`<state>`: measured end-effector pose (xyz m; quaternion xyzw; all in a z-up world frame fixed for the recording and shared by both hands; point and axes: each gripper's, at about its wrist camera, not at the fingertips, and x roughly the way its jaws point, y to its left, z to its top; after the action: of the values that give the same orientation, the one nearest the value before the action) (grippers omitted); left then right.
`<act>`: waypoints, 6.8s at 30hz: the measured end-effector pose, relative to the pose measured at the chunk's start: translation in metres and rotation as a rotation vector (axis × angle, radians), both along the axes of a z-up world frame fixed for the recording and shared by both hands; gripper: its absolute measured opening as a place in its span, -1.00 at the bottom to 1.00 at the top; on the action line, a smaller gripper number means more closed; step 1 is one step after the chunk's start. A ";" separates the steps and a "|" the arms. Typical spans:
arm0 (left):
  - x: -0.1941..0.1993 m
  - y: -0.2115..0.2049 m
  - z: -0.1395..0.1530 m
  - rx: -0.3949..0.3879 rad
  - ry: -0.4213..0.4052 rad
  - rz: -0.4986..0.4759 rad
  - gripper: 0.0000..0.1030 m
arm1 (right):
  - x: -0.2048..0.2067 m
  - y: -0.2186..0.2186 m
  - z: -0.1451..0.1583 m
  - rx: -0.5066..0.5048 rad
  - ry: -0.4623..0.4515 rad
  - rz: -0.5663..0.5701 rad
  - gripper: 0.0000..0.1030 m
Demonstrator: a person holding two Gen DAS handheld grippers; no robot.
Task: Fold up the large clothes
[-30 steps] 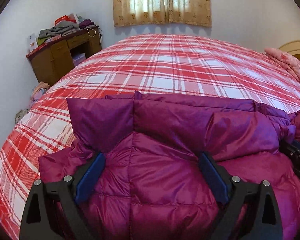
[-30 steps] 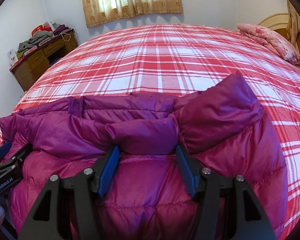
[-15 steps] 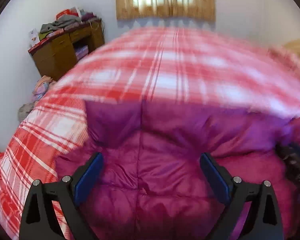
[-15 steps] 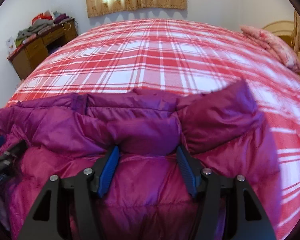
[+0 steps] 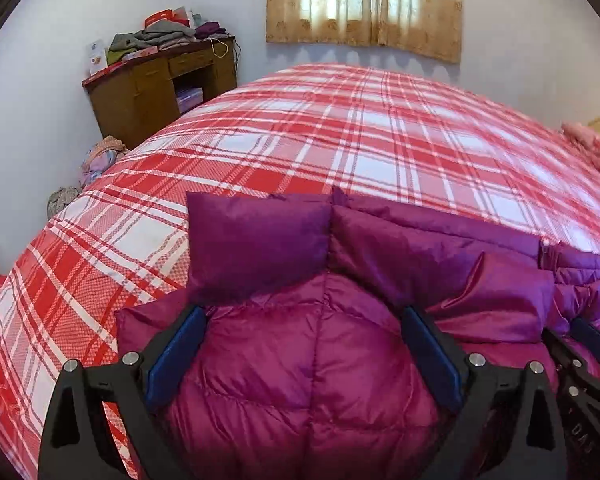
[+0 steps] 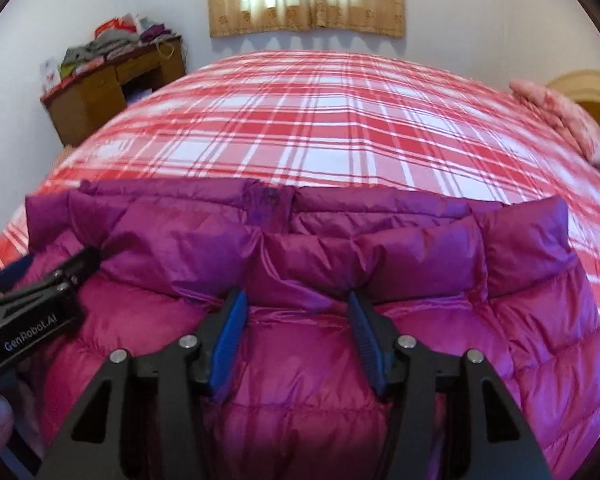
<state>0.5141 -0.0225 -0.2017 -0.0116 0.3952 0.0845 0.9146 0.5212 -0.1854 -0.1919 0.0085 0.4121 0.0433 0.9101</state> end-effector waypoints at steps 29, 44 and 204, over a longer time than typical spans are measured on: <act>0.004 0.000 -0.007 0.008 0.028 0.004 0.98 | 0.006 0.004 -0.007 -0.023 0.014 -0.001 0.13; -0.065 -0.041 0.043 0.061 -0.088 -0.165 0.97 | -0.062 -0.024 0.034 -0.007 -0.074 -0.021 0.41; -0.034 -0.126 0.025 0.036 -0.055 -0.235 0.88 | -0.083 -0.072 0.014 0.034 -0.129 -0.194 -0.40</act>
<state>0.4805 -0.1490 -0.1765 0.0491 0.3670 -0.0166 0.9288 0.4380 -0.2575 -0.1777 0.0608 0.3491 -0.0376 0.9343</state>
